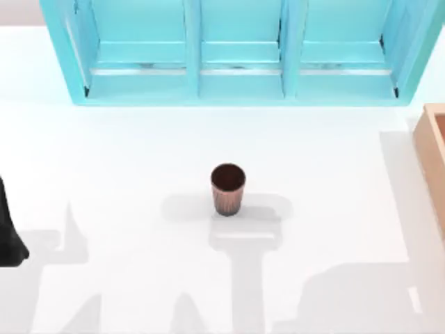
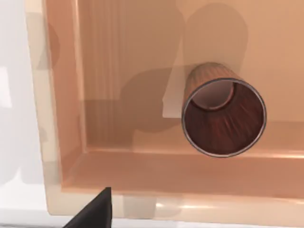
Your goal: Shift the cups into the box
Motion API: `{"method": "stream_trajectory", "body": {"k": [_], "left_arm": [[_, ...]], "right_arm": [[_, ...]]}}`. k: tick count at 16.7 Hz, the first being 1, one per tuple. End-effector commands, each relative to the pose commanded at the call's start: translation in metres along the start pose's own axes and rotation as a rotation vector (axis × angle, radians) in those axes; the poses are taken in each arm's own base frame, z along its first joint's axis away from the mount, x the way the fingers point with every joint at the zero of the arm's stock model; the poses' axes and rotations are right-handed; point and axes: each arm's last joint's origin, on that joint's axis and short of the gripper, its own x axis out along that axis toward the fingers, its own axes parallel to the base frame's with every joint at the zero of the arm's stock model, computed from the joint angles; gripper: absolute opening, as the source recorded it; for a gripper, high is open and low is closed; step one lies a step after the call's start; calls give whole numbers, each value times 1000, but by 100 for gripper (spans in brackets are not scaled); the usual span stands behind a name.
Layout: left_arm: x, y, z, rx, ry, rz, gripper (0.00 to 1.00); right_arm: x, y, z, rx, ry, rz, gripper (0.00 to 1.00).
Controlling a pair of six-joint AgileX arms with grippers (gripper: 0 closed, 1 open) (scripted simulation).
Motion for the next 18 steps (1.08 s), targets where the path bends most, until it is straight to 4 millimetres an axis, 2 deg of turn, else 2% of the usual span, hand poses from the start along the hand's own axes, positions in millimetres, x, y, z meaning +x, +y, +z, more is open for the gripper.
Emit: {"method": "stream_trajectory", "body": {"k": [2, 4, 11, 13, 15, 18], "left_arm": [[0, 0, 0, 0, 0, 0, 100], [0, 0, 0, 0, 0, 0, 100], [0, 0, 0, 0, 0, 0, 100], [0, 0, 0, 0, 0, 0, 100], [0, 0, 0, 0, 0, 0, 100], [0, 0, 0, 0, 0, 0, 100]], "right_arm": [[-24, 2, 0, 1, 5, 0, 100], [-39, 4, -2, 3, 11, -3, 100], [-44, 8, 1, 1, 13, -7, 100], [-45, 16, 17, 0, 27, -9, 100], [-45, 33, 44, -4, 47, -16, 100], [-40, 86, 96, -17, 68, -41, 100]]}}
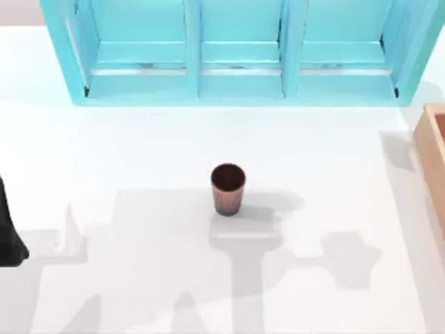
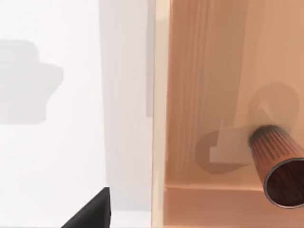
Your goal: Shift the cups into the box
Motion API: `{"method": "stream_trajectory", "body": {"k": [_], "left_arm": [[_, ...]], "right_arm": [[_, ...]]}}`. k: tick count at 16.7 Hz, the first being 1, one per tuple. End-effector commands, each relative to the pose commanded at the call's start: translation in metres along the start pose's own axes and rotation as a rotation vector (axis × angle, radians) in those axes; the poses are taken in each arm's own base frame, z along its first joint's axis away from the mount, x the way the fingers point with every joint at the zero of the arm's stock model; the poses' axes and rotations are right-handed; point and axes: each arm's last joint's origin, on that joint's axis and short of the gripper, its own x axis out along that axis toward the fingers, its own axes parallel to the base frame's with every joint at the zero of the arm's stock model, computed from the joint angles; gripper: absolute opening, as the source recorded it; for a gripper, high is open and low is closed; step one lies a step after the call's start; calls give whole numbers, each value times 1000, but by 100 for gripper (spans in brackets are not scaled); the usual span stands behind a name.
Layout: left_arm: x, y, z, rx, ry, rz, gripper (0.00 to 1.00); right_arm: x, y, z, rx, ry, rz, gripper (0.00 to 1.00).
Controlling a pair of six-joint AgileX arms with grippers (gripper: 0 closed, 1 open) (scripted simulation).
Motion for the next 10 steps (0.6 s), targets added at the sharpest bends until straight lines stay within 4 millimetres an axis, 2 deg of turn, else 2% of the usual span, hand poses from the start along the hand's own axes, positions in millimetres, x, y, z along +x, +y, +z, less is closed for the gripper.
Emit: {"method": "stream_trajectory", "body": {"k": [3, 5, 8, 10], "left_arm": [[0, 0, 0, 0, 0, 0, 100], [0, 0, 0, 0, 0, 0, 100], [0, 0, 0, 0, 0, 0, 100], [0, 0, 0, 0, 0, 0, 100]], "right_arm": [[8, 85, 45, -21, -2, -32, 100], [20, 152, 60, -35, -17, -47, 100], [45, 247, 58, -39, -48, -55, 100], [64, 294, 49, -28, -70, -51, 100]]}}
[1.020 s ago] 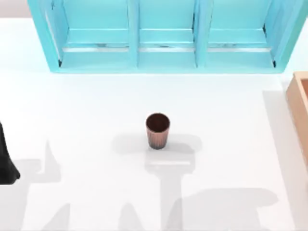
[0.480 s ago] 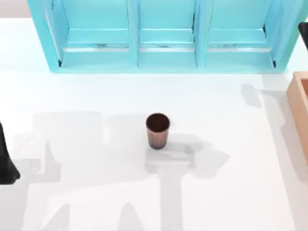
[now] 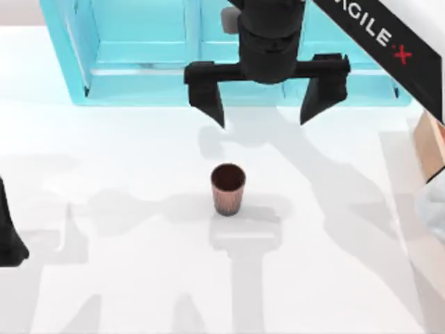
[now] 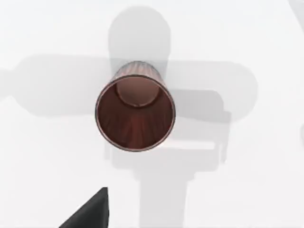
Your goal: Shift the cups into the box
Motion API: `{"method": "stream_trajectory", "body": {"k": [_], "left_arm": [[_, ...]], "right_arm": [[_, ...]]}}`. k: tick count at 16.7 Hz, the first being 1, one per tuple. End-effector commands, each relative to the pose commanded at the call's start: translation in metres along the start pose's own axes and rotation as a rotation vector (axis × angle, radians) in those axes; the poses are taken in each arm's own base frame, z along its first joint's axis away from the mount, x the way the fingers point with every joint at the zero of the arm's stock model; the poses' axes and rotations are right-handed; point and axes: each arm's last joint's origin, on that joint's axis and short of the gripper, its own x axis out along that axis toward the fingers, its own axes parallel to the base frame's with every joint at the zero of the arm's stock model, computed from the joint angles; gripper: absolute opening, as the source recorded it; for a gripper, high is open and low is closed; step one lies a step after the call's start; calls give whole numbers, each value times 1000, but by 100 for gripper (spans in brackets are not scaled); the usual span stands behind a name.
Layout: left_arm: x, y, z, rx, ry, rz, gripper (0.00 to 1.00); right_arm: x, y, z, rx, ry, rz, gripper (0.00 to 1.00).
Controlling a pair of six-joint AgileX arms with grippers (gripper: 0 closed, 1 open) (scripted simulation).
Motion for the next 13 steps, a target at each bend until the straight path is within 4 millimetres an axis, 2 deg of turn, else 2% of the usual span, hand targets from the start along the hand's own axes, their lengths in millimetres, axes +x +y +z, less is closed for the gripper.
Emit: {"method": "stream_trajectory", "body": {"k": [2, 5, 13], "left_arm": [[0, 0, 0, 0, 0, 0, 100], [0, 0, 0, 0, 0, 0, 100], [0, 0, 0, 0, 0, 0, 100]], "right_arm": [[14, 33, -10, 20, -18, 7, 100], [29, 58, -18, 49, -33, 14, 100], [34, 61, -17, 57, -34, 15, 100]]}}
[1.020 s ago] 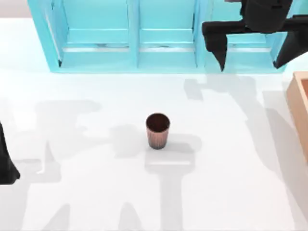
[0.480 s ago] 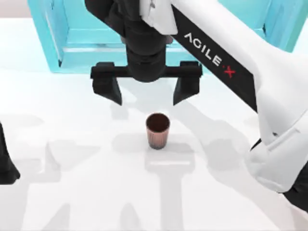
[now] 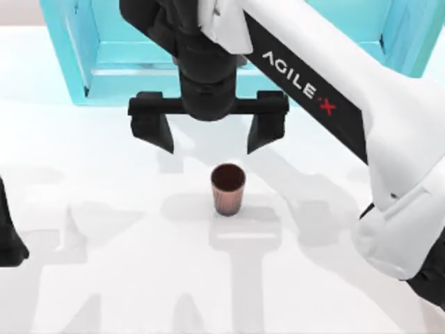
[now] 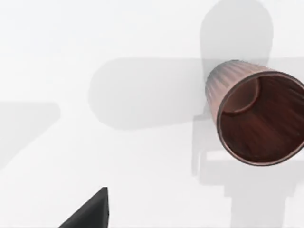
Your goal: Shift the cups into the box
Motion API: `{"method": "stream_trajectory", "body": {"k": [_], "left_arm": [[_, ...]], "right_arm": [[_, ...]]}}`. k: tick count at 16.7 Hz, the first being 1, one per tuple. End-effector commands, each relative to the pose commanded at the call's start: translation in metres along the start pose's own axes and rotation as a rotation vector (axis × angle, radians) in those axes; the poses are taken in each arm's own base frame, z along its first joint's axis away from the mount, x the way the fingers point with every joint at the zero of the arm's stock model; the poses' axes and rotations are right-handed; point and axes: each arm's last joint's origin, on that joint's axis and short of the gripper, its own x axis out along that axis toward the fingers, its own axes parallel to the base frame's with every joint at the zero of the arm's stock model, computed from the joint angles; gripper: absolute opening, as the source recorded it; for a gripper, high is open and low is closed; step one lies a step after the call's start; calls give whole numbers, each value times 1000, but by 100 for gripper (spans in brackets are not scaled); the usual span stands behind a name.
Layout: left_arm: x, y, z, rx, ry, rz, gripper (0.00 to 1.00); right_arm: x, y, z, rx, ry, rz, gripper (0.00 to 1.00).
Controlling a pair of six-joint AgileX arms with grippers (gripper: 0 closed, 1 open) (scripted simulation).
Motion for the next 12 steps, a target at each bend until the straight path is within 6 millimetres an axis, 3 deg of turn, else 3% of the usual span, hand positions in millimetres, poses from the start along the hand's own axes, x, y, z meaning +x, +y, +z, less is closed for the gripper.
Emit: {"method": "stream_trajectory", "body": {"k": [4, 12], "left_arm": [[0, 0, 0, 0, 0, 0, 100], [0, 0, 0, 0, 0, 0, 100]], "right_arm": [[20, 5, 5, -2, -2, 0, 100], [89, 2, 0, -2, 2, -4, 100]]}}
